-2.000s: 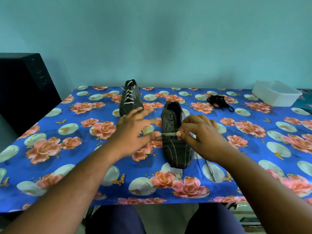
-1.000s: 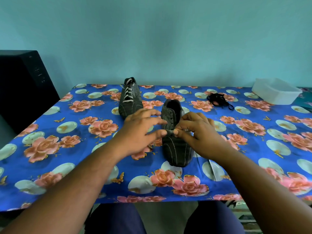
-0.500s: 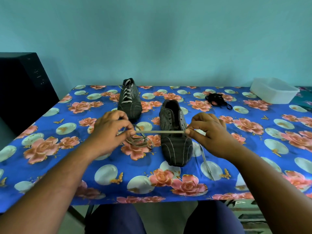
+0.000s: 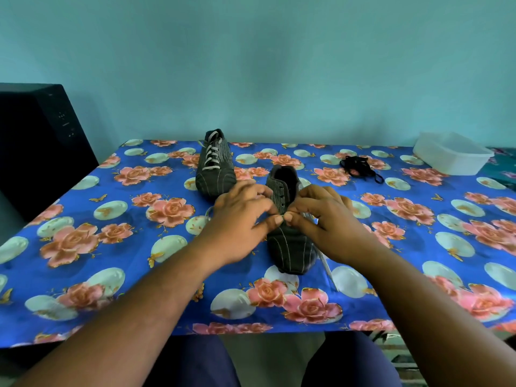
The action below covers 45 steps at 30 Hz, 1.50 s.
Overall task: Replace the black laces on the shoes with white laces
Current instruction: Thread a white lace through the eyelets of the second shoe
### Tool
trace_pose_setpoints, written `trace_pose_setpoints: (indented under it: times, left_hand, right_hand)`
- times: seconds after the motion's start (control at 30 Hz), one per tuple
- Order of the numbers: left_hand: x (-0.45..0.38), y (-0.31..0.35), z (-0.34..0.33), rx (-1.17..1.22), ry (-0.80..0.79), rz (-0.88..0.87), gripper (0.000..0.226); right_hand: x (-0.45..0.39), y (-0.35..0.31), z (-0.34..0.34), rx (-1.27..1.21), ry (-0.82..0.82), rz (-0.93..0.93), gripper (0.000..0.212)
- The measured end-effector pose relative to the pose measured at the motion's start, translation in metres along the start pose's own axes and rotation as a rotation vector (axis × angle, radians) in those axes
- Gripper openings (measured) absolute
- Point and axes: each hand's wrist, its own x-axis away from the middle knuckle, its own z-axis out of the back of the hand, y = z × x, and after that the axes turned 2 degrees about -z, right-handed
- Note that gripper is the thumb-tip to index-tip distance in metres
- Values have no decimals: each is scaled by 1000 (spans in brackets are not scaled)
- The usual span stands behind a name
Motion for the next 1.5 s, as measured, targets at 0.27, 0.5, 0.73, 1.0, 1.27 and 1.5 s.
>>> trace_pose_setpoints:
  times: [0.27,0.5,0.73,1.0,1.27,1.5]
  left_hand:
    - [9,-24,16,10,72,50,24]
    - [23,-66,32,58,81,202,12]
    - [21,-55,20,19,82,223,34]
    - [-4,9,-7,179,144,-77,34]
    - [-14,24,-31,276,216,21,34]
    - [-14,24,-39,101,183,22,45]
  right_hand:
    - [10,20,14,48,5,-30,28]
    - [19,38,28,-8,15,-129,23]
    - [20,16,20,-531,150,-262,25]
    - [15,-18,11,-796,165,-233,23]
    - [13,-31,-6,-1123,400,-506,15]
    - [15,-21,-12,-1142,302,-559,19]
